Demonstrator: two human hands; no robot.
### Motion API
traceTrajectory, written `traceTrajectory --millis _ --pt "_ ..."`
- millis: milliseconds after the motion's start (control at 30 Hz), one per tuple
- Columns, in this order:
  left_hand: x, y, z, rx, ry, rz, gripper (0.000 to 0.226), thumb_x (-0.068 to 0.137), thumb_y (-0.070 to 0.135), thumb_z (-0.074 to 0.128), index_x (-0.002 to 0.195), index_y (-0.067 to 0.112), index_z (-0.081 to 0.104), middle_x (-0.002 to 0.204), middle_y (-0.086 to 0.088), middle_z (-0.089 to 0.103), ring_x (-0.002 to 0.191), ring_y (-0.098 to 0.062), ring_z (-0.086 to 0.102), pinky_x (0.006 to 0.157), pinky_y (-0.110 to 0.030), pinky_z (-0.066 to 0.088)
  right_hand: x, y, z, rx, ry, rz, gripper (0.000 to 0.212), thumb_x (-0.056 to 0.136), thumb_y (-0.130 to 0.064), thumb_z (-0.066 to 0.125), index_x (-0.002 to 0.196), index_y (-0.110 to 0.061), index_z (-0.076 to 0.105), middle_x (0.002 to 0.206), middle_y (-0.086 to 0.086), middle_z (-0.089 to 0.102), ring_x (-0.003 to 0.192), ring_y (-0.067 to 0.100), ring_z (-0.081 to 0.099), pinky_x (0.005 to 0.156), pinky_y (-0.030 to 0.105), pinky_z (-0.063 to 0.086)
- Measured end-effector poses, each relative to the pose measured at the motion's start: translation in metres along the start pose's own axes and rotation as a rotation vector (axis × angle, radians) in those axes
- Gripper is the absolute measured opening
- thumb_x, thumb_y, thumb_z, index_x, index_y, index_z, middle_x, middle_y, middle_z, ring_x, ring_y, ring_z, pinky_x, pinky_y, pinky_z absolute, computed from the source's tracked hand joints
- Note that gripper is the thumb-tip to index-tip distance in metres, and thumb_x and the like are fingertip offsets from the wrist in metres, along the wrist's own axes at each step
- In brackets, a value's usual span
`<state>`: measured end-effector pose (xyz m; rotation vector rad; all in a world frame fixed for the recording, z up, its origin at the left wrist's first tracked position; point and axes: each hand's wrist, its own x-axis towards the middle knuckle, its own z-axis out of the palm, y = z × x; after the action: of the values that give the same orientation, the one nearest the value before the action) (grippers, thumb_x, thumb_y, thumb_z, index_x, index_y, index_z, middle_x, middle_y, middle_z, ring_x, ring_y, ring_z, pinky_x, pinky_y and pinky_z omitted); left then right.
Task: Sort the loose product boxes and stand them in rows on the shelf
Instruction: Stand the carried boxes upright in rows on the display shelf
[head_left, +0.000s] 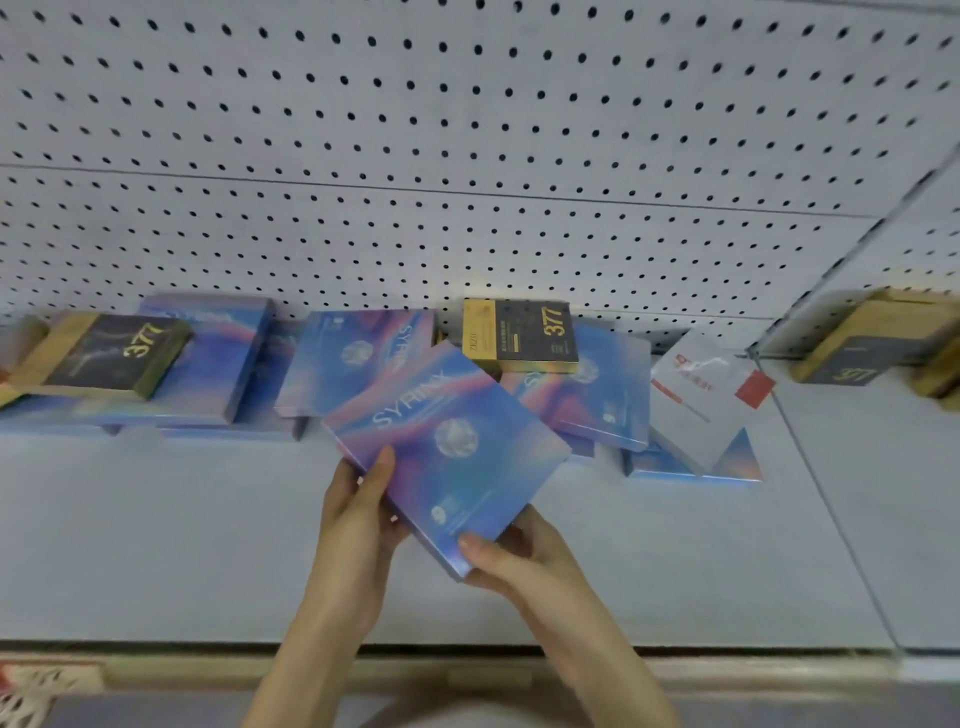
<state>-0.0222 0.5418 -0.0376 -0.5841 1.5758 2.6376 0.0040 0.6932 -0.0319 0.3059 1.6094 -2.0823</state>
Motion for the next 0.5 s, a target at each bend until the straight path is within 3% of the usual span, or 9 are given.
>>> traceTrajectory --millis 100,167,233,367,500 --pt "-0.001 0.000 -0.003 -0.064 0.068 -0.002 0.038 0.093 0.023 0.050 0.129 0.015 0.055 0.122 -0.006 0.066 0.106 -0.021 0.064 0.071 -0.029 0.059 0.007 -0.010 -0.022 -0.115 0.126 -0.008 0.032 0.079 -0.036 0.074 0.094 -0.008 0.068 0.085 0.004 0.074 0.081 0.019 0.068 0.076 0.027 0.056" --pt "0.000 0.002 -0.004 -0.097 0.108 0.014 0.036 0.095 0.025 0.047 0.127 0.010 0.057 0.119 -0.008 0.068 0.098 -0.017 0.067 0.071 -0.027 0.058 0.017 -0.022 -0.043 -0.144 0.273 -0.059 0.018 0.087 -0.025 0.068 0.083 -0.008 0.068 0.076 0.007 0.070 0.078 0.022 0.066 0.074 0.027 0.056" --pt "0.001 0.003 -0.006 -0.134 0.151 0.019 0.037 0.096 0.031 0.046 0.123 0.010 0.060 0.114 -0.008 0.070 0.093 -0.016 0.069 0.068 -0.026 0.058 0.032 -0.043 -0.064 -0.222 0.353 -0.149 0.011 0.092 -0.013 0.062 0.082 -0.011 0.067 0.080 0.008 0.069 0.081 0.023 0.065 0.075 0.027 0.055" --pt "-0.006 -0.002 -0.012 -0.162 0.279 0.039 0.035 0.096 0.036 0.047 0.119 0.014 0.062 0.104 -0.004 0.073 0.085 -0.014 0.071 0.060 -0.024 0.057 0.078 -0.082 -0.089 -0.521 0.425 -0.327 0.004 0.090 -0.018 0.065 0.093 -0.019 0.065 0.102 0.002 0.067 0.094 0.019 0.062 0.083 0.033 0.052" --pt "-0.022 -0.011 -0.024 -0.174 0.397 0.055 0.037 0.097 0.036 0.047 0.121 0.013 0.061 0.100 -0.002 0.074 0.080 -0.012 0.071 0.057 -0.022 0.055 0.142 -0.103 -0.090 -0.888 0.403 -0.418 0.041 0.086 -0.027 0.070 0.120 -0.009 0.058 0.113 0.006 0.059 0.106 0.021 0.055 0.090 0.027 0.042"
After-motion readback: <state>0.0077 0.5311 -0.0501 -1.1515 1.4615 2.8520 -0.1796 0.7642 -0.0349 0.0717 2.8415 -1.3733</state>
